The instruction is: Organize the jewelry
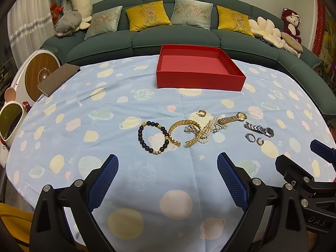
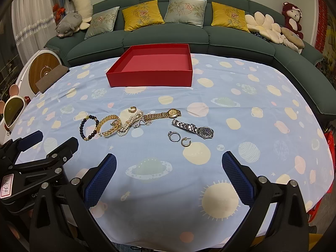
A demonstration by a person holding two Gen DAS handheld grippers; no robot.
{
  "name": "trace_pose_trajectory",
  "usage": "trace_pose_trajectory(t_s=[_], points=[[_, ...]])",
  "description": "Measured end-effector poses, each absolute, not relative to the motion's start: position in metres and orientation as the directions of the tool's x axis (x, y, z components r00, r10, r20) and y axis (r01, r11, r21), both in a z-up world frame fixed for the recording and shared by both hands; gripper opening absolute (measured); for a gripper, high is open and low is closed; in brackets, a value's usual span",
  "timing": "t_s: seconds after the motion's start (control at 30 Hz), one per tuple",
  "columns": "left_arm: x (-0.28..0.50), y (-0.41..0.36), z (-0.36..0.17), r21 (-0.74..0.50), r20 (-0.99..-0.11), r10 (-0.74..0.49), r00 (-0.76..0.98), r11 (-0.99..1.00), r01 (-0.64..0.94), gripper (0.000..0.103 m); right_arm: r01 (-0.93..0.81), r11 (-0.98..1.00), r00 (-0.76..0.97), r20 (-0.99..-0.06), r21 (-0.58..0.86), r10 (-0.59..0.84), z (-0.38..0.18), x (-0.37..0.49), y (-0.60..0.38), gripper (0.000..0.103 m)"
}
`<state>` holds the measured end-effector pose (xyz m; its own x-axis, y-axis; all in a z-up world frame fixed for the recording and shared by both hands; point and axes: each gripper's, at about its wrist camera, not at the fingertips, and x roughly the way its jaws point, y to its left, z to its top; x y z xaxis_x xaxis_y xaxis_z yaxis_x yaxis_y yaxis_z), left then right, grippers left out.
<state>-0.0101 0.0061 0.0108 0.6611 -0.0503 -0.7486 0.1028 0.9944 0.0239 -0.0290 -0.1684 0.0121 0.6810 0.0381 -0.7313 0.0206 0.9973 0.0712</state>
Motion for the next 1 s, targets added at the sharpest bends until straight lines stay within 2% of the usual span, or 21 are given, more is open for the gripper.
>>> trace_pose_trajectory(t_s=[1.0], points=[[-0.0116,0.0083,0.011,0.021,-0.746,-0.05,0.664,0.995,0.099,0.092,0.021,0.997,0.682,-0.73,0.074,0.04,0.0127,-0.0298,-0.1673,0.098]])
